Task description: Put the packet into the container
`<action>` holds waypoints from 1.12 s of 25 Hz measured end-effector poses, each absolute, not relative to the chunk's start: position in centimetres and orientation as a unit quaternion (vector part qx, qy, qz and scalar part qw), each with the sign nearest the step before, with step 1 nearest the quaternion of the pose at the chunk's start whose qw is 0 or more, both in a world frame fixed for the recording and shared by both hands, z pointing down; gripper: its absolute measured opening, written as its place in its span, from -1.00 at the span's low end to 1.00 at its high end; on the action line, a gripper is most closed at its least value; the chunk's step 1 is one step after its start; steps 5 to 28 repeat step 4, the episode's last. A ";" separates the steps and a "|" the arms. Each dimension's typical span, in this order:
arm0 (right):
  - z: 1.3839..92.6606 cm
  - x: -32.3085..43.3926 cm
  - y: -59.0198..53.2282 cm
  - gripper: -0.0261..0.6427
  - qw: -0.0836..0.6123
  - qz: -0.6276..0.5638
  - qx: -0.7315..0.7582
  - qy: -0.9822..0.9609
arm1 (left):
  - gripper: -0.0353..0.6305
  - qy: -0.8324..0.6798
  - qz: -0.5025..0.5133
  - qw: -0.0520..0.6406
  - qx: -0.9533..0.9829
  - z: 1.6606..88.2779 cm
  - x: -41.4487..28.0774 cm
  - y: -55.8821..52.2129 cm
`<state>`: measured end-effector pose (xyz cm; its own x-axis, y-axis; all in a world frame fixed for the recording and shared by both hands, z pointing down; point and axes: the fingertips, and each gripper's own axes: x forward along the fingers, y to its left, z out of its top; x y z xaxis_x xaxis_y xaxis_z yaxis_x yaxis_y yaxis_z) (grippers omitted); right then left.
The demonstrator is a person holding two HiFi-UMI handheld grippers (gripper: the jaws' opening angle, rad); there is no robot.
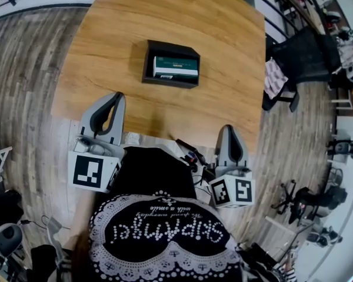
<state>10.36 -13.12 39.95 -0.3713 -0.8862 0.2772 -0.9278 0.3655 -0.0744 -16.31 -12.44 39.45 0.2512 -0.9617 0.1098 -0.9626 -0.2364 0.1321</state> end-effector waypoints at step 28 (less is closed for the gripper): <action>39.8 11.0 -12.9 -0.80 0.094 0.108 0.553 -0.821 | -0.80 -0.610 0.003 0.081 0.788 39.1 -15.7 -12.2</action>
